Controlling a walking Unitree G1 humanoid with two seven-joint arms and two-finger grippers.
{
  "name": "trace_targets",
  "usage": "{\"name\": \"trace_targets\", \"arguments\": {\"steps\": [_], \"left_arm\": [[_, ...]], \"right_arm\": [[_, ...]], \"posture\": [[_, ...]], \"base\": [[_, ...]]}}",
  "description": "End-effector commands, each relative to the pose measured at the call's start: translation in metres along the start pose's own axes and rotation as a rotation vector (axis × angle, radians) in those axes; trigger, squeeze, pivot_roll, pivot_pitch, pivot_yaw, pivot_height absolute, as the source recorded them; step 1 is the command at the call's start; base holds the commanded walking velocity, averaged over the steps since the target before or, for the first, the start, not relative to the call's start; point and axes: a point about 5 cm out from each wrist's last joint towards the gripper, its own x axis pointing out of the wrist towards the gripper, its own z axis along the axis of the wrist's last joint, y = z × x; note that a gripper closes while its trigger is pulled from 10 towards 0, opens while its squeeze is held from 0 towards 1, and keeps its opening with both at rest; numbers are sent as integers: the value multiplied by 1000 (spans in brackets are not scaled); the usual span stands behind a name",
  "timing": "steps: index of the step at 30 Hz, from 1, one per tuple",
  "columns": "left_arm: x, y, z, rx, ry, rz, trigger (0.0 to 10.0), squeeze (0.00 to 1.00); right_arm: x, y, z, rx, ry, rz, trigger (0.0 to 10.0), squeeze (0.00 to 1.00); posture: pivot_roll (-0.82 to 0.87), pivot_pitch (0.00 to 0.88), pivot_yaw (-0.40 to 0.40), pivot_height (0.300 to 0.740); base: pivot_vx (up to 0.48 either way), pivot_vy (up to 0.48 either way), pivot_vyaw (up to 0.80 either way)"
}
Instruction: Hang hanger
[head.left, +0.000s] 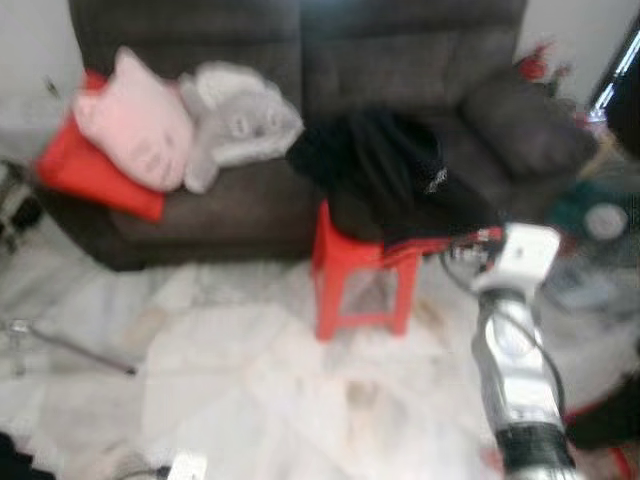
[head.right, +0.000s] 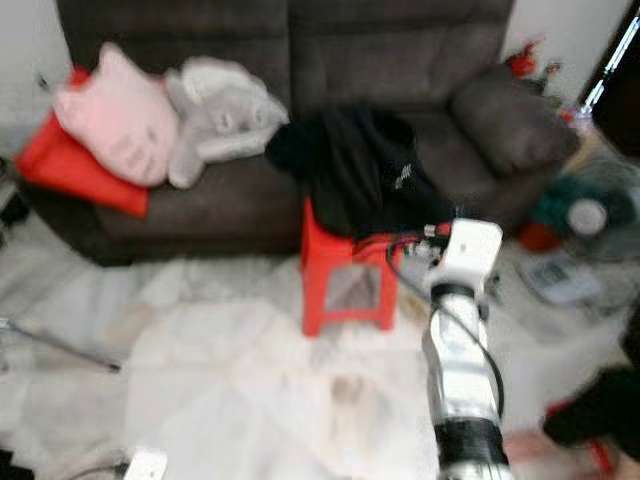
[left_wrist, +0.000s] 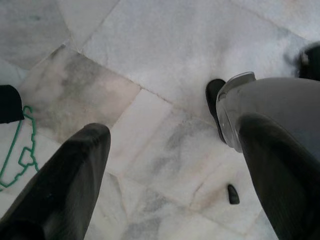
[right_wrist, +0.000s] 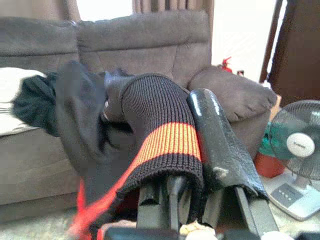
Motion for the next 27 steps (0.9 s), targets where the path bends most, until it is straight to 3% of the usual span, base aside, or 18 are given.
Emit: {"name": "trace_targets", "arguments": {"steps": [1, 27], "left_arm": [[-2, 0, -9, -3, 27, 0, 10000, 0], [-1, 0, -8, 16, 27, -8, 10000, 0]], "right_arm": [[2, 1, 7, -14, -31, 11, 10000, 0], [1, 6, 4, -75, -29, 59, 10000, 0]], "posture": [[-92, 43, 19, 740], [-87, 13, 22, 740]], "base": [[0, 0, 0], [0, 0, 800]]}}
